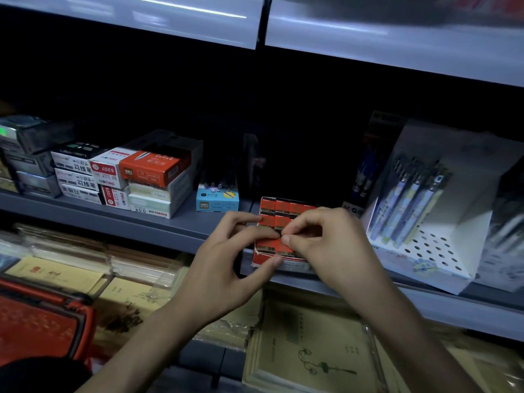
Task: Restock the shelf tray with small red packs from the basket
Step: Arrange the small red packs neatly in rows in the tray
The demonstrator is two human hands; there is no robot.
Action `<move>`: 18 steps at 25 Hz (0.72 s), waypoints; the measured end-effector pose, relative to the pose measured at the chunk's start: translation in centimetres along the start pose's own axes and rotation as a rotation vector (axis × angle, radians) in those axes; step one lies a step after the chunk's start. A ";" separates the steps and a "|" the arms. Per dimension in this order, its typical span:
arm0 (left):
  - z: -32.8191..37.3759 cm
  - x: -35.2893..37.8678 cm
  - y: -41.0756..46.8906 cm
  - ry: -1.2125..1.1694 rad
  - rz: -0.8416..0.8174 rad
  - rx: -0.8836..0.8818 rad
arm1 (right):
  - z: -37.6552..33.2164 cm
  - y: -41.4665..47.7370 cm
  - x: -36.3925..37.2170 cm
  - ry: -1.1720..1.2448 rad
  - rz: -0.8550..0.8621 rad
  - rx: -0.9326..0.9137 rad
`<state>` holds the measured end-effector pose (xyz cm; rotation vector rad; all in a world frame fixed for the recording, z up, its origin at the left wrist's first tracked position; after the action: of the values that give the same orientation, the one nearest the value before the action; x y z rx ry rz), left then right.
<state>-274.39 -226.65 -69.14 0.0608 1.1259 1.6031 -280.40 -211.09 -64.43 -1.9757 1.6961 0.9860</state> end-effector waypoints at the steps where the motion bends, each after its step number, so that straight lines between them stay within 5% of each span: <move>1: 0.0 0.1 -0.1 0.041 -0.021 0.017 | -0.2 -0.3 0.0 -0.011 0.019 -0.028; 9: 1.0 0.0 0.2 0.436 -0.085 0.160 | -0.2 -2.6 -2.9 -0.121 0.055 -0.205; 18: 0.2 0.1 1.1 0.471 -0.068 0.154 | 2.4 -3.3 -2.8 -0.328 0.093 -0.261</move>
<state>-275.14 -226.38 -68.29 -0.2651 1.5946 1.5063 -278.01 -206.74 -64.72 -1.7694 1.5504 1.5380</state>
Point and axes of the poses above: each hand's wrist, its own y-axis towards the middle knuckle, its own x-axis out of the palm, z = x × y, the point moved 8 cm from there along y, towards the middle knuckle, and after that the axes turned 9 degrees about x, right-handed, at the moved point
